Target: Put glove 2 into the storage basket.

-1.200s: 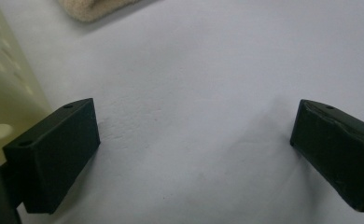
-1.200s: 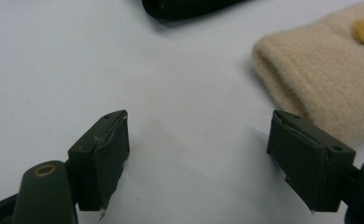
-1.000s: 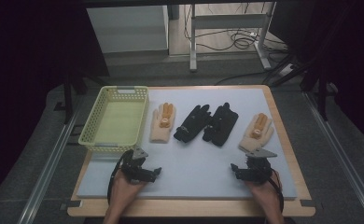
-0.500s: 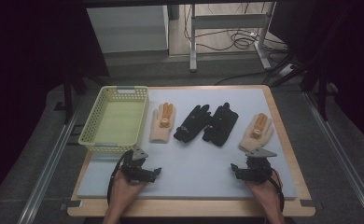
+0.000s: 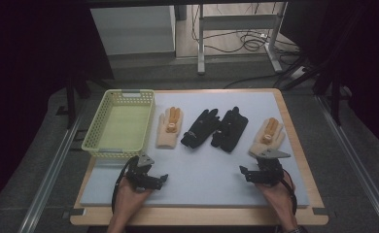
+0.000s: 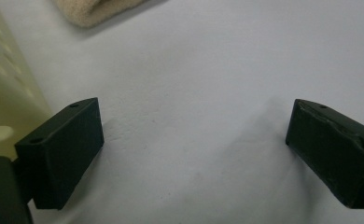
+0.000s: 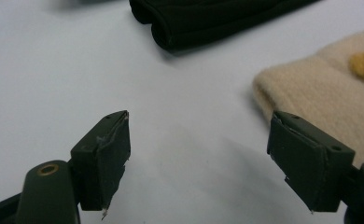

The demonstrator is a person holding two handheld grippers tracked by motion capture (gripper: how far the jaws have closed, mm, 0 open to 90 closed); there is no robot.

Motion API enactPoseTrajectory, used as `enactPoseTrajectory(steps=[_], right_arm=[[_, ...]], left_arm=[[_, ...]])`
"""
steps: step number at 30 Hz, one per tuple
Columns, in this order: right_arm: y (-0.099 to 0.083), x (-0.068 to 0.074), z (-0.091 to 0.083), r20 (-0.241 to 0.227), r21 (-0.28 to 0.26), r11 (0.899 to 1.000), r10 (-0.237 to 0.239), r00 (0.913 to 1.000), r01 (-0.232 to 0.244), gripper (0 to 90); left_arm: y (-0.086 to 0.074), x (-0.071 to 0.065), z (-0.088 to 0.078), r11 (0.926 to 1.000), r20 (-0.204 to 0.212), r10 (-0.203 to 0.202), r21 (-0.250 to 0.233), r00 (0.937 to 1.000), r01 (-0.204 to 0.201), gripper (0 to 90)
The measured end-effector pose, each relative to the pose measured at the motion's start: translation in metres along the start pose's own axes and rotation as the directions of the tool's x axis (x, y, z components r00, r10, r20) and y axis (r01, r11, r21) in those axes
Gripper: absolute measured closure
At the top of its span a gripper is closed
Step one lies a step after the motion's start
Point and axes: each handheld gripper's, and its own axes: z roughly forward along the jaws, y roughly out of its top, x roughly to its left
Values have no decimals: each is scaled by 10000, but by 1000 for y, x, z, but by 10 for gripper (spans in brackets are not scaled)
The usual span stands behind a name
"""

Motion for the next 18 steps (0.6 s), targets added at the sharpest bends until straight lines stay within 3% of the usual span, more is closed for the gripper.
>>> enactPoseTrajectory(steps=[18], right_arm=[[30, -2, 13, -301, -8, 9999, -165, 9994, 164, 212]], left_arm=[[0, 0, 0, 10000, 12, -3, -28, 10000, 3, 46]])
